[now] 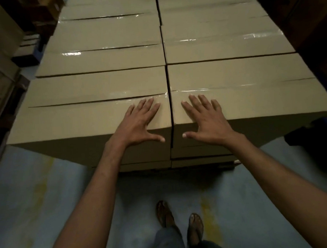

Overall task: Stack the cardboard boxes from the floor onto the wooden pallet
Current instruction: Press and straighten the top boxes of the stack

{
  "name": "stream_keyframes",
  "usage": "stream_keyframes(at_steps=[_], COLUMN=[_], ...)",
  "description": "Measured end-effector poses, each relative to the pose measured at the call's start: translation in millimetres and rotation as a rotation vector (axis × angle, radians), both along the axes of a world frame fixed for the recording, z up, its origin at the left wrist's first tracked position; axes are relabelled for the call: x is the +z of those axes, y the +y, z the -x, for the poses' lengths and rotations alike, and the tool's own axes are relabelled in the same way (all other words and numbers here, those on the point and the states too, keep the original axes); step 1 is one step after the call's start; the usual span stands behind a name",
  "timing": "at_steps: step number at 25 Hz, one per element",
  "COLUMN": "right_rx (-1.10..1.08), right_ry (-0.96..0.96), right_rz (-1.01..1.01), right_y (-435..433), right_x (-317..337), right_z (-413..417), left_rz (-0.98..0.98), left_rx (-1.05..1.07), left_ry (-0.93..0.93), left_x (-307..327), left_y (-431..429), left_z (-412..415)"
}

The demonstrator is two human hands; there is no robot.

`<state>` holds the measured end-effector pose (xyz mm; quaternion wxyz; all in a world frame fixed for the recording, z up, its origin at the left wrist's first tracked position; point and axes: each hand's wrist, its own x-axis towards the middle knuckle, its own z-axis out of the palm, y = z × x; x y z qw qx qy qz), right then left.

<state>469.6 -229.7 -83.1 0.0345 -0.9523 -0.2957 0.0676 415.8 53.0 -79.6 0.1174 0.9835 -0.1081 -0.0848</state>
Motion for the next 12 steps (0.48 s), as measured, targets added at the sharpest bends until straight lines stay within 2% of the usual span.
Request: stream_keyframes(at_steps=[2, 12], right_rx=[0.007, -0.074], right_ry=[-0.053, -0.006], right_rz=[-0.003, -0.087], right_y=[8.4, 20.0], right_x=[-4.2, 5.9], right_z=[0.7, 4.9], left_rz=[-0.002, 0.008], left_rx=[0.027, 0.052], left_ry=[-0.056, -0.117], left_x=[-0.8, -2.1], left_y=[-3.8, -12.7], left_z=[-3.7, -9.9])
